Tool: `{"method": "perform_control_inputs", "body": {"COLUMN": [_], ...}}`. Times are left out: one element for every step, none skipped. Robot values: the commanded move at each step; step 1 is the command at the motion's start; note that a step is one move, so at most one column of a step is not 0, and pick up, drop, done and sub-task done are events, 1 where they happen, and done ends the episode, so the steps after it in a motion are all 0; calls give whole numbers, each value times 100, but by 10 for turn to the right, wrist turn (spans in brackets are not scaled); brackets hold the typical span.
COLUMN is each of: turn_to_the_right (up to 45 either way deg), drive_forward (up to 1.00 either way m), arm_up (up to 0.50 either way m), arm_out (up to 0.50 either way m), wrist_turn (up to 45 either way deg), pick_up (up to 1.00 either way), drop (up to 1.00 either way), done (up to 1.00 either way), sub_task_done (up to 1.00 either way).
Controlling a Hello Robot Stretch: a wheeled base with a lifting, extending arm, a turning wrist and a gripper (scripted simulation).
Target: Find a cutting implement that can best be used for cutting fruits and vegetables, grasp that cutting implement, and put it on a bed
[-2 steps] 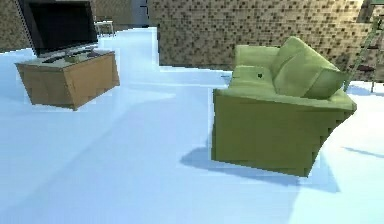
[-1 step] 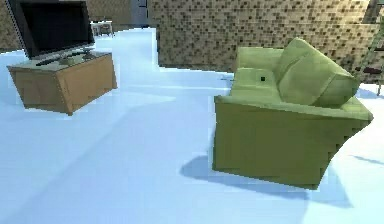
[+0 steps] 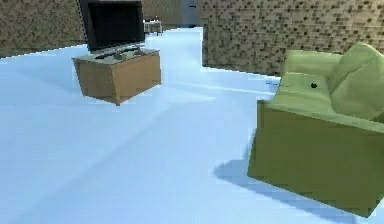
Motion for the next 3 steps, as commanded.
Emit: {"method": "perform_control_inputs", "body": {"turn_to_the_right": [0, -30, 0], "drive_forward": [100, 0, 65], "arm_up": [0, 0, 0], "arm_out": [0, 0, 0], "wrist_turn": [0, 0, 0], "pick_up": [0, 0, 0], "drop": [0, 0, 0], "done": [0, 0, 0], "sub_task_done": [0, 0, 0]}}
